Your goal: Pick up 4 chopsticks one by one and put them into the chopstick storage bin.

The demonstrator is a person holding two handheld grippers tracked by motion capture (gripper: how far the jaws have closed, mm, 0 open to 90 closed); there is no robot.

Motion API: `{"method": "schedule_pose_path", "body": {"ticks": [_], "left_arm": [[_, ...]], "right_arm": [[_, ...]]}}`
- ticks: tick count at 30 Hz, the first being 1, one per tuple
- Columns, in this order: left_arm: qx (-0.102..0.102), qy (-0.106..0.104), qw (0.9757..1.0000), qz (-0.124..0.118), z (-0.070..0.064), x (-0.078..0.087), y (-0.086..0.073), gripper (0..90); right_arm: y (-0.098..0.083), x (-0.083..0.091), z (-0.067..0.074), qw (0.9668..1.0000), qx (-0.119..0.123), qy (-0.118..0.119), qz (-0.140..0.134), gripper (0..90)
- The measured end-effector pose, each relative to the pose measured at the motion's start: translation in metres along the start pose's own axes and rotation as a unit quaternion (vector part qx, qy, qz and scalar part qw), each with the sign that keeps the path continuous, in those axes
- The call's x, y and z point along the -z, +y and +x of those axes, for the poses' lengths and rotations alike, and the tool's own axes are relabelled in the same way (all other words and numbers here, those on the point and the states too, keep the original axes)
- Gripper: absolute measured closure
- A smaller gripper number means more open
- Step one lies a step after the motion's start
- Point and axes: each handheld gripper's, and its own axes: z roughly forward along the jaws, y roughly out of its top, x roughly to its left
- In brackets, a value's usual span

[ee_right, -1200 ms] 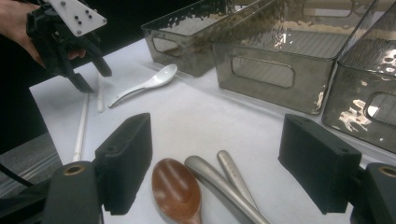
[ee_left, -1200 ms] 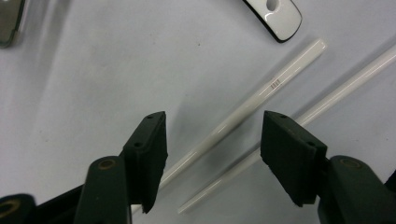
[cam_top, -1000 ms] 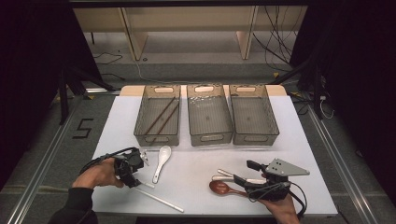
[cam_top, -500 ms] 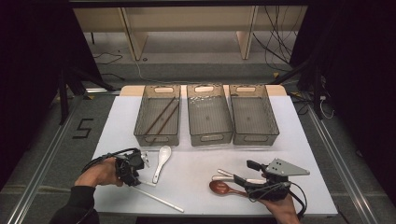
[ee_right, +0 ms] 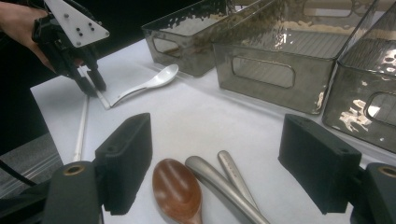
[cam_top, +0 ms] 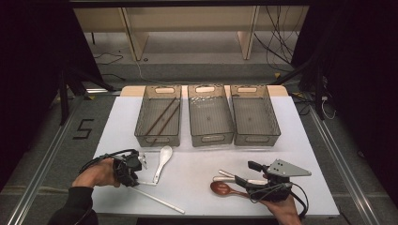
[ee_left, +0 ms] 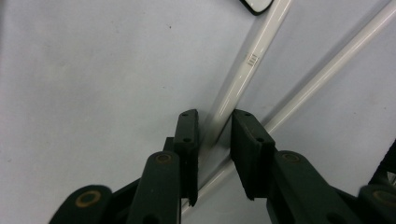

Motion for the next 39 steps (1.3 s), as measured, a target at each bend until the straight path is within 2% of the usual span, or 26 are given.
{"method": "schedule_pose_path", "body": {"ticks": [8, 23, 39], "left_arm": [[-0.009, 0.003, 0.9999, 0.004, -0.001, 0.000, -0.002, 72.6], [-0.008, 0.000, 0.9999, 0.015, -0.003, 0.001, -0.009, 76.2], [0.009, 0.005, 0.9998, 0.018, 0.002, 0.002, -0.014, 78.4]], "right_arm": [[0.000, 0.000, 0.000, 1.0000, 0.001, 0.000, 0.000, 26.3], [0.000, 0.000, 0.000, 1.0000, 0.000, 0.000, 0.000, 26.3], [0.000, 0.000, 0.001, 1.0000, 0.001, 0.000, 0.000, 26.3]]}}
